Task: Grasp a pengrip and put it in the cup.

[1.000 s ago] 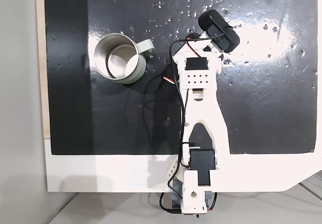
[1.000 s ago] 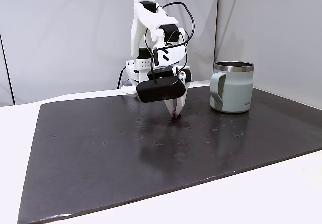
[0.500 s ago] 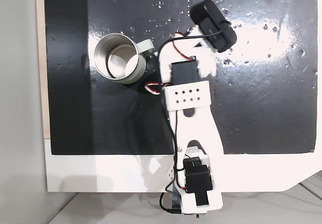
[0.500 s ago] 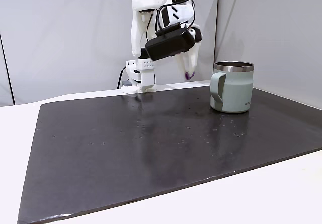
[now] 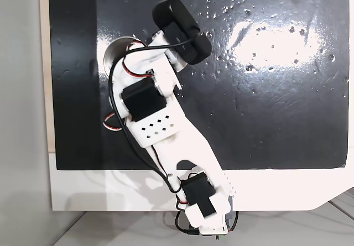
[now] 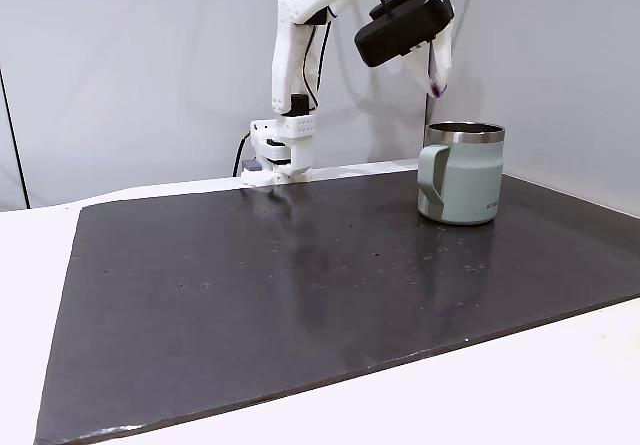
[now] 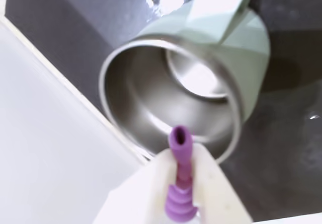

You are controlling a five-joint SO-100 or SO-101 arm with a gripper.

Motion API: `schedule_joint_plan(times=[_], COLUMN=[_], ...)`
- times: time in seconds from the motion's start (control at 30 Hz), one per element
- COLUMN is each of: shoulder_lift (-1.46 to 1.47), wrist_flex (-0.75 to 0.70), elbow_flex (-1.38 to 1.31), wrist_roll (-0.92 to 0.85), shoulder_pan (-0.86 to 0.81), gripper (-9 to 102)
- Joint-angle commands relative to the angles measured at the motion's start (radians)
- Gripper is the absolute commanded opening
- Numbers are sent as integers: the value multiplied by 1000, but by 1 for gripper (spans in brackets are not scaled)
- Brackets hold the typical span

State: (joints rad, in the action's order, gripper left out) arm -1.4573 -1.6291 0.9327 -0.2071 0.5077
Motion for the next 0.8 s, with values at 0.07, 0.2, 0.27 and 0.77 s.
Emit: schedule_joint_plan(times=[0.07, 0.2, 0.27, 0.77], shoulder_lift=[58, 147, 176, 186], wrist_flex=[-26, -89, -112, -152], elbow_flex=[-184, -327, -373, -400], wrist_roll=[72, 87, 89, 101], shoulder_pan=[17, 23, 29, 29], gripper=[1, 0, 0, 20])
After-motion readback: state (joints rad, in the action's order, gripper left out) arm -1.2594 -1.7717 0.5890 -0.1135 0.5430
